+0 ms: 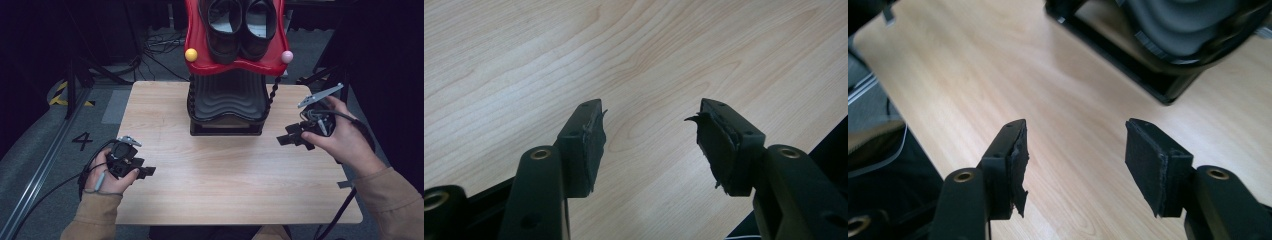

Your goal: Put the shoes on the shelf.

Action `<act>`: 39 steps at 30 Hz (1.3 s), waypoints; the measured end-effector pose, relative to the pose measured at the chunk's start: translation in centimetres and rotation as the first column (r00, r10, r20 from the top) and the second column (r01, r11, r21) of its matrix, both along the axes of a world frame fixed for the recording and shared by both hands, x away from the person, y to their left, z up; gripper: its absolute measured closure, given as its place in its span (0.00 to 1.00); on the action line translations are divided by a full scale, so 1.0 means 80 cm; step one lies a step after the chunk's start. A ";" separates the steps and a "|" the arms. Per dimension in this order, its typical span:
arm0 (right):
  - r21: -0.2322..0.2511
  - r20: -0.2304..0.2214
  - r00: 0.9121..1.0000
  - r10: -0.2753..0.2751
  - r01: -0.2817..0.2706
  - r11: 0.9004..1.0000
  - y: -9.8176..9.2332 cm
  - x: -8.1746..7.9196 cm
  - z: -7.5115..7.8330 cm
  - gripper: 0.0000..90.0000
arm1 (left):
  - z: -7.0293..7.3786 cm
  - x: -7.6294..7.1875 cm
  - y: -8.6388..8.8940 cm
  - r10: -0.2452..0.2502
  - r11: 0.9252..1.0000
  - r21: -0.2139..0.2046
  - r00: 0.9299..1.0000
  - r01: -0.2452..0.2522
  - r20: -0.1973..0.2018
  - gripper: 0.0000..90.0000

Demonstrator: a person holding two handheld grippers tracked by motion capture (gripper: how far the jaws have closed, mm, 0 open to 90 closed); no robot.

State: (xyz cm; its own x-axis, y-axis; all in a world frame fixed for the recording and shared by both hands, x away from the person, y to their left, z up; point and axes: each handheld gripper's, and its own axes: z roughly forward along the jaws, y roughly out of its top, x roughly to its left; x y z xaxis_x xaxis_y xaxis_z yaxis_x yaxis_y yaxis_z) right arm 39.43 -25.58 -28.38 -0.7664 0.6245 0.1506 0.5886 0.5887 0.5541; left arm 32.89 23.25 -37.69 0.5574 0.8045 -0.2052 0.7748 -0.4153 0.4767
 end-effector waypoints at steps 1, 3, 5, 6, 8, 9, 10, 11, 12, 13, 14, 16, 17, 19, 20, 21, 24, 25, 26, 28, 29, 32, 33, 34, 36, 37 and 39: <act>-0.007 0.001 1.000 0.013 -0.013 1.000 0.000 0.000 -0.007 0.48 | -0.002 0.000 0.001 0.002 1.000 0.002 1.000 -0.002 -0.002 0.50; -0.028 0.013 0.999 0.032 -0.031 0.999 0.000 -0.001 -0.026 0.48 | -0.004 0.000 0.001 0.005 1.000 0.001 1.000 -0.005 -0.009 0.50; -0.034 0.012 0.999 0.035 -0.034 0.999 -0.001 0.001 -0.047 0.48 | -0.006 -0.001 0.002 0.012 1.000 0.001 1.000 -0.012 -0.010 0.51; -0.040 0.011 0.999 0.034 -0.033 0.999 -0.002 0.002 -0.056 0.48 | -0.006 -0.001 0.002 0.011 1.000 0.001 1.000 -0.011 -0.014 0.51; -0.044 0.013 0.999 0.042 -0.041 0.998 -0.004 0.003 -0.073 0.48 | -0.006 -0.001 0.003 0.016 1.000 0.002 1.000 -0.015 -0.011 0.51; -0.044 0.011 0.999 0.043 -0.042 0.998 -0.005 0.004 -0.082 0.48 | -0.007 -0.001 0.004 0.016 1.000 0.005 1.000 -0.016 -0.008 0.51; -0.041 0.013 0.999 0.040 -0.039 0.998 -0.006 0.004 -0.089 0.48 | -0.007 -0.001 0.003 0.018 1.000 0.007 1.000 -0.018 -0.011 0.51; -0.039 0.016 0.999 0.038 -0.037 0.999 -0.007 0.004 -0.095 0.48 | -0.008 0.000 0.003 0.018 1.000 0.007 1.000 -0.018 -0.010 0.51; -0.039 0.016 0.999 0.038 -0.037 0.999 -0.007 0.004 -0.095 0.48 | -0.008 0.000 0.003 0.018 1.000 0.007 1.000 -0.018 -0.010 0.51; -0.035 0.018 0.999 0.040 -0.039 0.999 -0.008 0.004 -0.101 0.47 | -0.010 0.000 0.003 0.018 1.000 0.006 1.000 -0.018 -0.014 0.51; -0.026 0.018 0.999 0.036 -0.035 0.999 -0.010 0.005 -0.108 0.47 | -0.012 0.001 0.002 0.020 1.000 0.005 1.000 -0.020 -0.018 0.51; -0.011 0.025 0.999 0.033 -0.033 0.999 -0.013 0.005 -0.120 0.47 | -0.015 0.002 0.002 0.024 1.000 0.016 1.000 -0.023 -0.018 0.51; -0.012 0.030 0.999 0.042 -0.042 0.999 -0.015 0.006 -0.128 0.47 | -0.017 0.003 0.002 0.026 1.000 0.015 0.999 -0.026 -0.021 0.51; -0.034 0.038 0.998 0.049 -0.048 0.998 -0.017 0.007 -0.141 0.47 | -0.021 0.005 0.003 0.030 0.999 0.017 0.999 -0.030 -0.026 0.51; -0.027 0.034 0.998 0.048 -0.047 0.999 -0.019 0.007 -0.148 0.47 | -0.023 0.006 0.003 0.035 0.999 0.015 0.999 -0.035 -0.025 0.51; -0.015 0.028 0.999 0.046 -0.045 0.999 -0.020 0.007 -0.154 0.47 | -0.025 0.007 0.003 0.039 0.999 0.018 0.999 -0.039 -0.022 0.51; 0.026 0.012 1.000 0.012 -0.012 1.000 -0.026 0.009 -0.170 0.47 | -0.030 0.009 0.003 0.048 0.999 0.028 0.999 -0.047 -0.022 0.51; 0.037 0.027 1.000 -0.004 0.003 0.999 -0.028 0.009 -0.176 0.47 | -0.032 0.009 0.003 0.051 0.998 0.025 0.998 -0.050 -0.024 0.51; 0.042 0.029 0.999 -0.023 0.022 0.999 -0.029 0.010 -0.181 0.47 | -0.033 0.010 0.002 0.056 0.998 0.023 0.998 -0.055 -0.027 0.51; 0.023 0.016 0.999 -0.027 0.027 0.999 -0.030 0.011 -0.190 0.46 | -0.034 0.011 0.002 0.053 0.998 0.029 0.998 -0.052 -0.021 0.51; 0.017 0.022 0.999 -0.043 0.042 0.999 -0.032 0.012 -0.194 0.45 | -0.035 0.012 0.003 0.055 0.998 0.025 0.998 -0.054 -0.026 0.51; 0.005 0.031 0.996 -0.085 0.085 0.996 -0.036 0.013 -0.203 0.44 | -0.039 0.014 0.007 0.066 0.998 0.025 0.998 -0.065 -0.023 0.51; -0.006 0.042 0.994 -0.096 0.096 0.995 -0.037 0.013 -0.206 0.44 | -0.040 0.014 0.008 0.070 0.997 0.024 0.997 -0.070 -0.024 0.51; -0.005 0.044 0.994 -0.102 0.103 0.995 -0.038 0.013 -0.207 0.44 | -0.041 0.014 0.009 0.072 0.997 0.026 0.997 -0.071 -0.021 0.51; -0.002 0.051 0.993 -0.103 0.104 0.995 -0.039 0.013 -0.208 0.44 | -0.043 0.015 0.010 0.072 0.997 0.020 0.997 -0.072 -0.027 0.51; -0.007 0.052 0.991 -0.121 0.121 0.993 -0.040 0.013 -0.209 0.43 | -0.044 0.016 0.010 0.077 0.997 0.022 0.997 -0.076 -0.025 0.51; -0.015 0.060 0.988 -0.144 0.145 0.989 -0.041 0.013 -0.210 0.43 | -0.047 0.017 0.011 0.082 0.996 0.024 0.996 -0.082 -0.026 0.51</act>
State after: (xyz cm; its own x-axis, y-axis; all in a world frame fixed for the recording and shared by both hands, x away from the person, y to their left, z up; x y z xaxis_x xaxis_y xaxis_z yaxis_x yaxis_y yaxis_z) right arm 40.43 -28.90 -45.16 -0.6749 0.7319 0.0947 0.6350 0.5106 0.5797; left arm 34.23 24.13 -41.43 0.4839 0.8518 -0.2005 0.8191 -0.3603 0.4463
